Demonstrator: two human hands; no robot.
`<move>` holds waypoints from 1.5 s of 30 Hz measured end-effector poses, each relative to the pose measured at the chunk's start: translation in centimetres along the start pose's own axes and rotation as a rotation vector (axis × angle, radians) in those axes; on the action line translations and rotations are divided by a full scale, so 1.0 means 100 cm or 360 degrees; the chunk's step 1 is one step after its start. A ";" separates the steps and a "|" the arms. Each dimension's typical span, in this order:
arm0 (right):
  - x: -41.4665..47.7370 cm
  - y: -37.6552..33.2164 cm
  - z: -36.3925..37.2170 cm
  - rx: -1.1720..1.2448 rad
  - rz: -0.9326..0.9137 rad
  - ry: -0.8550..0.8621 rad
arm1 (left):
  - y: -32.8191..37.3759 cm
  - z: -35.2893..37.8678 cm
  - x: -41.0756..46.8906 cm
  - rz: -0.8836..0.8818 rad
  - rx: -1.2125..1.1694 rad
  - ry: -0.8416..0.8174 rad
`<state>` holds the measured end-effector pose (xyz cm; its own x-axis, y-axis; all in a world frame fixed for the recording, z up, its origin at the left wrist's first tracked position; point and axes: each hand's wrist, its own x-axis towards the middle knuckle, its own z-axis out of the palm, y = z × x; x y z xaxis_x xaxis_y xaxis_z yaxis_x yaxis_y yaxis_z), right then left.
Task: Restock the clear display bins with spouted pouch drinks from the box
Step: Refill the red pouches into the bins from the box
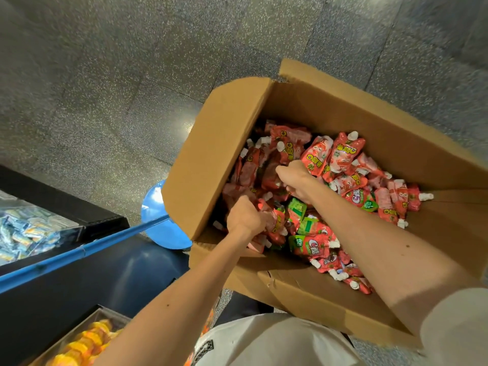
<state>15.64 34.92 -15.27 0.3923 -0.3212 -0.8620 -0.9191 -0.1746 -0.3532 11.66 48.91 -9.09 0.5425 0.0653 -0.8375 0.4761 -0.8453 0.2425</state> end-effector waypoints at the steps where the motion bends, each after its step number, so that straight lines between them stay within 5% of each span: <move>1: 0.000 0.001 -0.003 0.0027 0.0007 -0.0044 | -0.001 -0.005 -0.002 0.0014 -0.0023 0.0021; 8: -0.007 0.012 -0.005 0.0319 0.0083 -0.0430 | -0.016 -0.028 -0.011 0.0166 -0.0133 -0.0009; 18: -0.028 0.006 0.034 -0.0362 -0.0054 -0.0264 | -0.030 -0.031 -0.014 0.0189 -0.0135 -0.0029; 27: -0.045 0.014 0.033 0.0104 0.0088 -0.0359 | -0.038 -0.034 -0.020 0.0235 -0.0210 -0.0068; 45: -0.118 0.040 -0.075 0.0100 -0.0731 -0.0010 | -0.034 -0.050 -0.066 0.0755 -0.0684 0.0053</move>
<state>7.57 30.98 -3.79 0.7592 -0.2181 -0.6133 -0.6508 -0.2404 -0.7201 9.94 54.04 -1.96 0.7805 -0.2415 -0.5767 0.4099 -0.4989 0.7636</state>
